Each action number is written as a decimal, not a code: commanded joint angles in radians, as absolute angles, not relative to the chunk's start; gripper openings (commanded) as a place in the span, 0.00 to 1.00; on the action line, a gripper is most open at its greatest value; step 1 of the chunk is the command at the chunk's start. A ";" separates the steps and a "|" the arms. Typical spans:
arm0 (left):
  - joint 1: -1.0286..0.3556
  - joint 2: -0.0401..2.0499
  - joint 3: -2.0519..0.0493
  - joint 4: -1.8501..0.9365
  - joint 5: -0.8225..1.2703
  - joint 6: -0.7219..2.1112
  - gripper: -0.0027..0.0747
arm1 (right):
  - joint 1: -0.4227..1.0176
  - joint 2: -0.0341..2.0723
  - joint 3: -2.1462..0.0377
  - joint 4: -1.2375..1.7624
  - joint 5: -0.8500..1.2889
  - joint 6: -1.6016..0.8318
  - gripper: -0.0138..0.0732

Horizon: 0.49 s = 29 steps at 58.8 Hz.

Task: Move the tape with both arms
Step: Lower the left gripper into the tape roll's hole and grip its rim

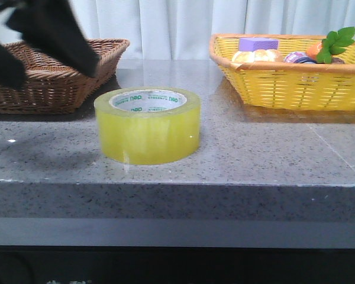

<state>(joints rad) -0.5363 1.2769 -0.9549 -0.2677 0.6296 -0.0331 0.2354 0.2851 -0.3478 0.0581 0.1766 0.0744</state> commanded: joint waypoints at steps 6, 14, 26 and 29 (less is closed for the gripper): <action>-0.553 1.369 -1.054 -0.362 0.578 -0.044 0.86 | 0.228 0.291 -0.372 0.051 0.084 0.070 0.06; -0.553 1.439 -1.083 -0.369 0.576 -0.044 0.86 | 0.228 0.291 -0.372 0.051 0.082 0.070 0.06; -0.576 1.495 -1.100 -0.371 0.562 -0.044 0.82 | 0.228 0.291 -0.372 0.051 0.076 0.070 0.06; -0.582 1.497 -1.100 -0.371 0.562 -0.044 0.75 | 0.228 0.291 -0.372 0.051 0.076 0.070 0.06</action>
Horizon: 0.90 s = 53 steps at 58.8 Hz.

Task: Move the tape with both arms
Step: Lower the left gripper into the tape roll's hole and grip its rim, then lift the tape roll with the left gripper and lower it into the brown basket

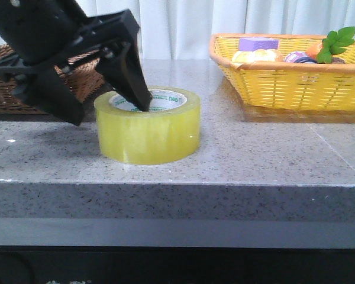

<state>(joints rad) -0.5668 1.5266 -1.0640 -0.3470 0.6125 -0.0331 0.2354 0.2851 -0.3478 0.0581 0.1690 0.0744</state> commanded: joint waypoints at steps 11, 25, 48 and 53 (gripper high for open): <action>-0.585 1.497 -1.100 -0.361 0.562 -0.044 0.36 | 0.228 0.291 -0.372 0.051 0.076 0.070 0.06; -0.585 1.491 -1.100 -0.359 0.562 -0.044 0.09 | 0.228 0.291 -0.372 0.051 0.076 0.070 0.06; -0.572 1.327 -1.217 -0.253 0.567 -0.042 0.09 | 0.228 0.291 -0.372 0.051 0.063 0.070 0.06; -0.547 1.323 -1.280 -0.161 0.558 -0.042 0.09 | 0.228 0.291 -0.372 0.051 0.063 0.070 0.06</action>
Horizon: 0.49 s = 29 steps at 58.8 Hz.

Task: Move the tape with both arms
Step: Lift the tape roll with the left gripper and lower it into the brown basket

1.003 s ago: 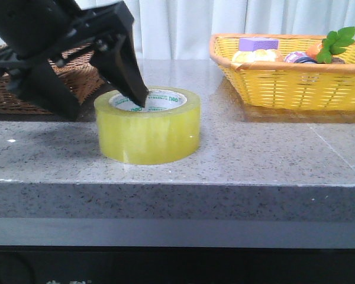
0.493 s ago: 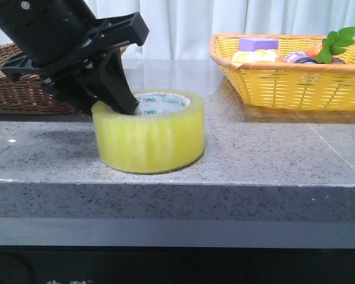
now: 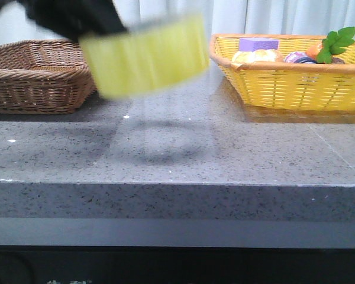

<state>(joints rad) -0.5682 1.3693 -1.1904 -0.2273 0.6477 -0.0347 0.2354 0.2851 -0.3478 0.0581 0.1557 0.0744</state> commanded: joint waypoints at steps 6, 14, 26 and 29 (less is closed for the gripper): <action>-0.496 1.339 -1.343 -0.093 0.550 -0.042 0.09 | 0.228 0.291 -0.372 0.051 0.063 0.070 0.06; -0.371 1.390 -1.409 -0.074 0.541 -0.042 0.09 | 0.228 0.291 -0.372 0.051 0.063 0.070 0.06; -0.168 1.510 -1.435 -0.071 0.481 -0.042 0.09 | 0.228 0.291 -0.372 0.051 0.063 0.070 0.06; -0.136 1.542 -1.435 -0.071 0.477 -0.042 0.09 | 0.228 0.291 -0.372 0.051 0.063 0.070 0.06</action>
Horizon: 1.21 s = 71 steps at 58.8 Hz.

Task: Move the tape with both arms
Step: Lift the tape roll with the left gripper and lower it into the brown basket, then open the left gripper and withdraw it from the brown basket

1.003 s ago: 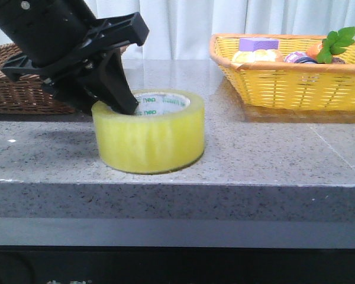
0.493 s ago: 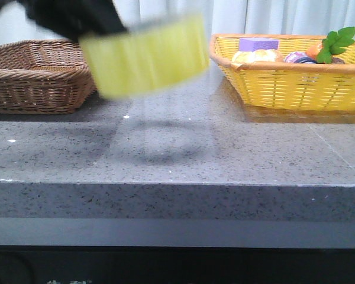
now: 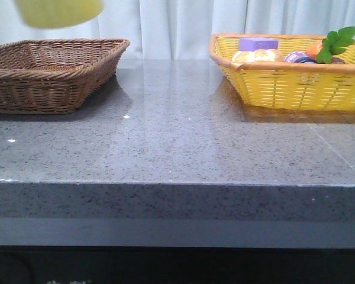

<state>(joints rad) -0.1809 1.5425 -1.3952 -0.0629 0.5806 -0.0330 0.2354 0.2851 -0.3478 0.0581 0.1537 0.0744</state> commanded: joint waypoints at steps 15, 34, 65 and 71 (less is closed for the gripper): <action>-0.093 1.660 -1.435 -0.071 0.528 -0.042 0.09 | 0.228 0.291 -0.372 0.051 0.064 0.070 0.06; -0.093 1.660 -1.439 -0.079 0.550 -0.043 0.38 | 0.228 0.291 -0.372 0.051 0.064 0.070 0.06; -0.093 1.293 -1.202 -0.072 0.354 -0.010 0.17 | 0.228 0.291 -0.372 0.051 0.064 0.070 0.06; -0.093 1.181 -1.068 -0.072 0.295 -0.010 0.03 | 0.228 0.291 -0.372 0.051 0.064 0.070 0.06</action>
<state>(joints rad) -0.0934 1.2792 -1.1184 -0.0644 0.4075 -0.0142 0.2354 0.2851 -0.3478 0.0581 0.1537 0.0744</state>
